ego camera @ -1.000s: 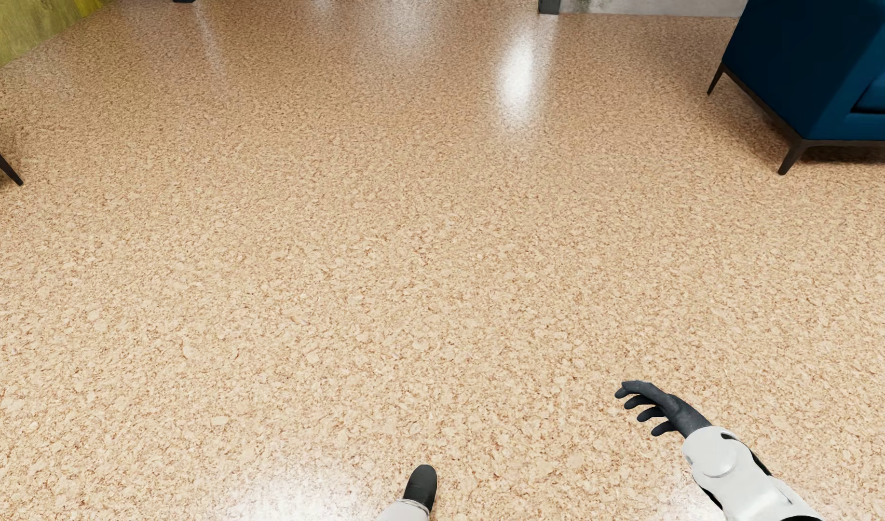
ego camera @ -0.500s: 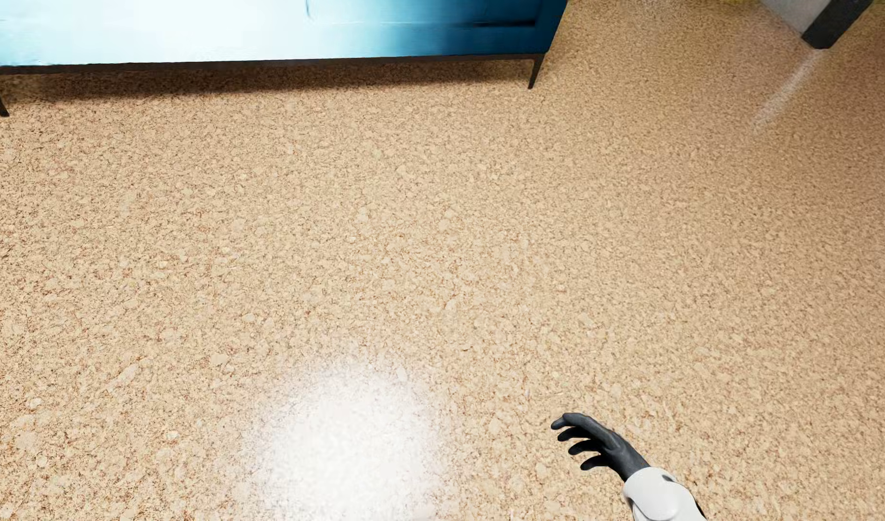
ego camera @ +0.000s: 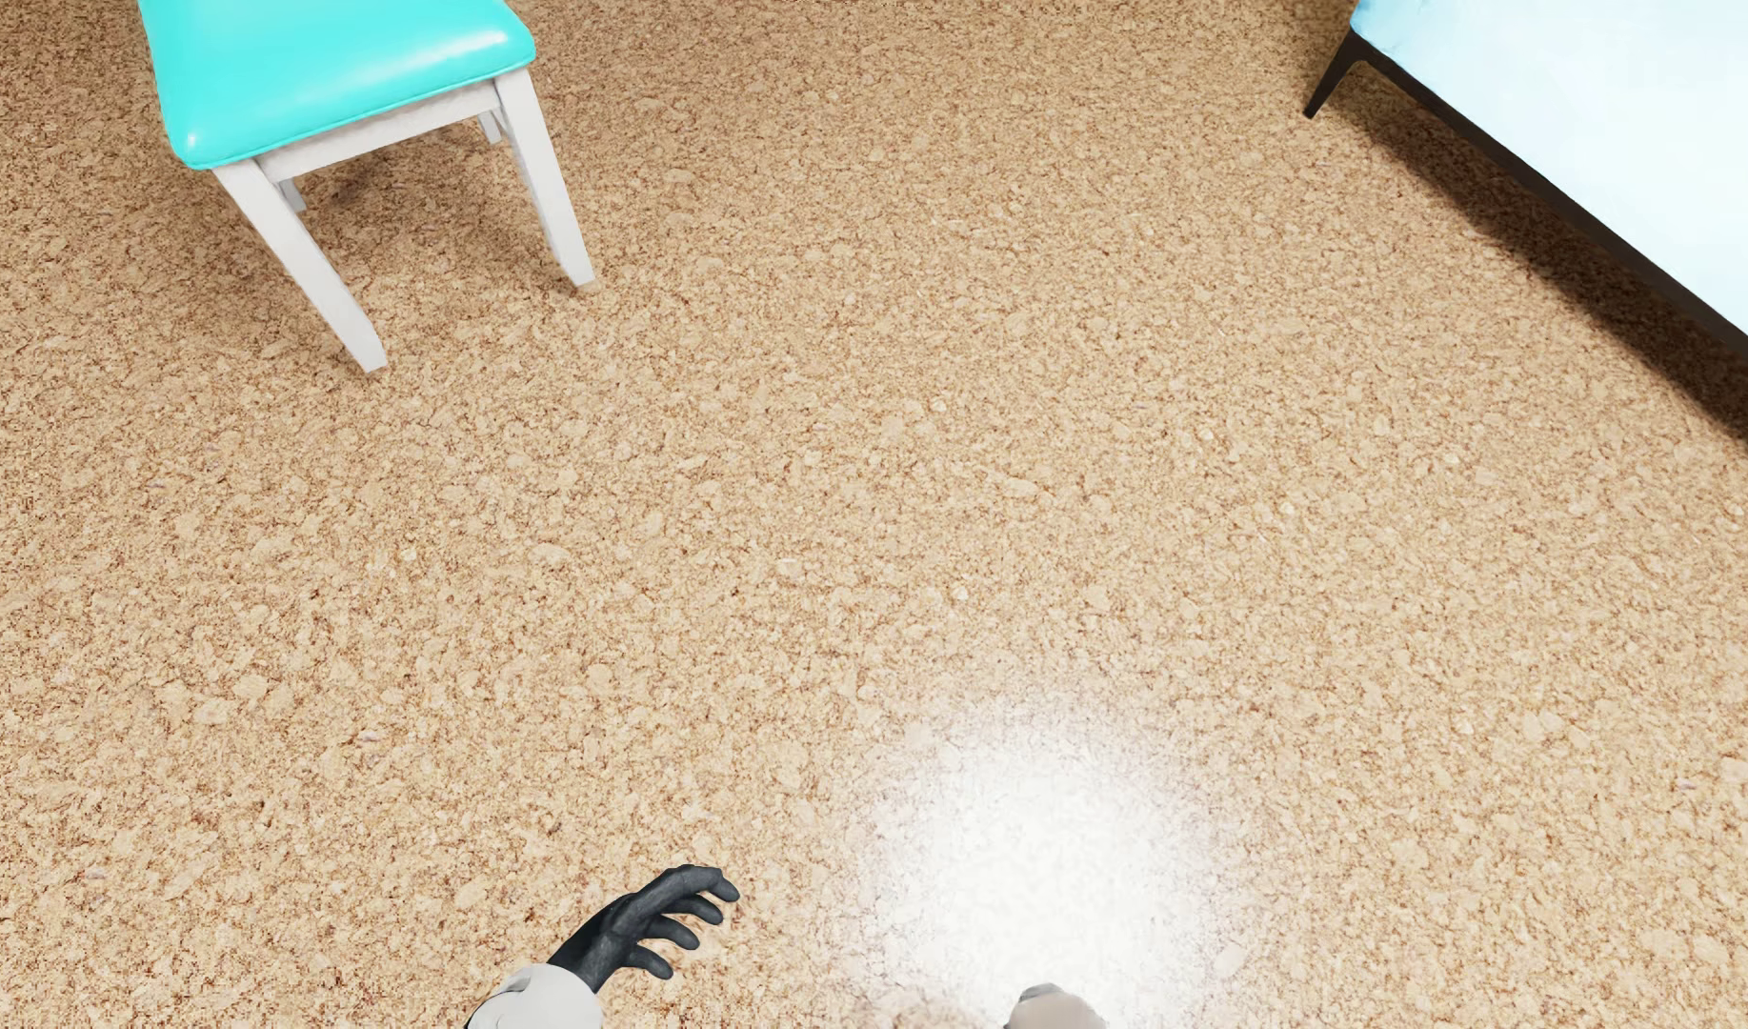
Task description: Head to the teal chair
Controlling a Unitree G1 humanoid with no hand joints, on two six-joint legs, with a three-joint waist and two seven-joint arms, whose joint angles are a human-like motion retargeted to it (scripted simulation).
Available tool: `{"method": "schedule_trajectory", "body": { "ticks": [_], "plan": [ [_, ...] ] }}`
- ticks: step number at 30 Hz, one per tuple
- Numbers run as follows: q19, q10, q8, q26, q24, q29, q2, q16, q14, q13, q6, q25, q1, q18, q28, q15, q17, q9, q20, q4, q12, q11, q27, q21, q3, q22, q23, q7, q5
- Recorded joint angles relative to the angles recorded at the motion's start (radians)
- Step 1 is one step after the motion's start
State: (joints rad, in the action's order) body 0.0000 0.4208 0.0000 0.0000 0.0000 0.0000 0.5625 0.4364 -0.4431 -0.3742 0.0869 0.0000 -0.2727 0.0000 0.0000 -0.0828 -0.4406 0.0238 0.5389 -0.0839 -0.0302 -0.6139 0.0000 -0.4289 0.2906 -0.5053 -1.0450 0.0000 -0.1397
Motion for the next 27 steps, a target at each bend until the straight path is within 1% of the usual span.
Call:
{"method": "schedule_trajectory", "body": {
  "ticks": [2,4,6,8,10,11,12,13,14,15,16,18,20,21,22,24,26,27],
  "plan": [
    [0.0,0.0,0.0,0.0,0.0,0.0,0.105,0.013,0.034,0.046,0.0,0.0,0.04,0.0,0.0,0.024,-0.026,-0.013,-0.044,0.026,-0.012,0.065,0.0,0.062,-0.054,-0.002,0.135,0.0,0.027],
    [0.0,0.011,0.0,0.0,0.0,0.0,0.179,0.032,0.053,0.094,0.005,0.0,0.083,0.0,0.0,0.019,-0.058,-0.018,-0.061,0.042,-0.04,0.128,0.0,0.164,-0.086,0.015,0.288,0.0,0.051],
    [0.0,0.018,0.0,0.0,0.0,0.0,0.209,0.044,0.026,0.159,0.008,0.0,0.152,0.0,0.0,-0.033,-0.078,-0.029,-0.064,0.055,-0.068,0.156,0.0,0.269,-0.076,0.007,0.398,0.0,0.064],
    [0.0,0.039,0.0,0.0,0.0,0.0,0.214,0.042,-0.019,0.223,-0.004,0.0,0.212,0.0,0.0,-0.071,-0.079,-0.039,-0.046,0.073,-0.074,0.129,0.0,0.358,-0.038,-0.039,0.46,0.0,0.048],
    [0.0,0.059,0.0,0.0,0.0,0.0,0.161,0.022,-0.029,0.243,-0.021,0.0,0.269,0.0,0.0,-0.005,-0.067,-0.023,-0.013,0.077,-0.077,0.091,0.0,0.386,-0.038,-0.094,0.467,0.0,0.028],
    [0.0,0.069,0.0,0.0,0.0,0.0,0.12,0.008,-0.022,0.24,-0.029,0.0,0.294,0.0,0.0,0.029,-0.062,-0.006,-0.003,0.079,-0.086,0.084,0.0,0.38,-0.048,-0.115,0.458,0.0,0.02],
    [0.0,0.078,0.0,0.0,0.0,0.0,0.067,-0.006,-0.012,0.229,-0.039,0.0,0.316,0.0,0.0,0.039,-0.058,0.016,0.004,0.084,-0.099,0.093,0.0,0.364,-0.057,-0.13,0.448,0.0,0.008],
    [0.0,0.111,0.0,0.0,0.0,0.0,0.034,-0.025,0.027,0.219,-0.03,0.0,0.324,0.0,0.0,-0.006,-0.05,0.031,-0.006,0.095,-0.123,0.095,0.0,0.32,-0.099,-0.146,0.402,0.0,0.023],
    [0.0,0.153,0.0,0.0,0.0,0.0,0.007,-0.046,0.077,0.211,-0.017,0.0,0.329,0.0,0.0,-0.039,-0.042,0.045,-0.019,0.104,-0.149,0.089,0.0,0.271,-0.149,-0.166,0.346,0.0,0.042],
    [0.0,0.216,0.0,0.0,0.0,0.0,-0.017,-0.068,0.148,0.209,0.002,0.0,0.32,0.0,0.0,-0.047,-0.034,0.056,-0.037,0.106,-0.18,0.077,0.0,0.215,-0.205,-0.192,0.276,0.0,0.065],
    [0.0,0.307,0.0,0.0,0.0,0.0,-0.05,-0.089,0.233,0.21,0.021,0.0,0.287,0.0,0.0,-0.03,-0.026,0.066,-0.05,0.104,-0.213,0.075,0.0,0.162,-0.249,-0.225,0.201,0.0,0.082],
    [0.0,0.57,0.0,0.0,0.0,0.0,-0.151,-0.108,0.389,0.205,0.048,0.0,0.151,0.0,0.0,0.04,-0.012,0.072,-0.028,0.099,-0.26,0.102,0.0,0.089,-0.28,-0.287,0.087,0.0,0.086],
    [0.0,0.82,0.0,0.0,0.0,0.0,-0.253,-0.086,0.399,0.174,0.064,0.0,0.02,0.0,0.0,0.122,-0.005,0.039,0.031,0.107,-0.265,0.106,0.0,0.065,-0.282,-0.307,0.089,0.0,0.089],
    [0.0,0.894,0.0,0.0,0.0,0.0,-0.299,-0.074,0.395,0.158,0.065,0.0,-0.034,0.0,0.0,0.157,-0.002,0.023,0.042,0.116,-0.268,0.109,0.0,0.056,-0.288,-0.315,0.102,0.0,0.091],
    [0.0,0.918,0.0,0.0,0.0,0.0,-0.34,-0.066,0.402,0.145,0.06,0.0,-0.081,0.0,0.0,0.187,0.003,0.012,0.035,0.125,-0.274,0.112,0.0,0.049,-0.295,-0.325,0.115,0.0,0.089],
    [0.0,0.835,0.0,0.0,0.0,0.0,-0.407,-0.053,0.467,0.124,0.039,0.0,-0.164,0.0,0.0,0.24,0.017,-0.001,-0.017,0.14,-0.291,0.112,0.0,0.04,-0.314,-0.34,0.128,0.0,0.078],
    [0.0,0.568,0.0,0.0,0.0,0.0,-0.477,-0.035,0.555,0.105,0.007,0.0,-0.2,0.0,0.0,0.298,0.027,-0.009,-0.074,0.137,-0.305,0.117,0.0,0.013,-0.333,-0.323,0.14,0.0,0.068],
    [0.0,0.419,0.0,0.0,0.0,0.0,-0.511,-0.03,0.549,0.099,-0.006,0.0,-0.202,0.0,0.0,0.328,0.025,-0.011,-0.085,0.13,-0.304,0.123,0.0,-0.007,-0.342,-0.312,0.146,0.0,0.067]
  ]
}}
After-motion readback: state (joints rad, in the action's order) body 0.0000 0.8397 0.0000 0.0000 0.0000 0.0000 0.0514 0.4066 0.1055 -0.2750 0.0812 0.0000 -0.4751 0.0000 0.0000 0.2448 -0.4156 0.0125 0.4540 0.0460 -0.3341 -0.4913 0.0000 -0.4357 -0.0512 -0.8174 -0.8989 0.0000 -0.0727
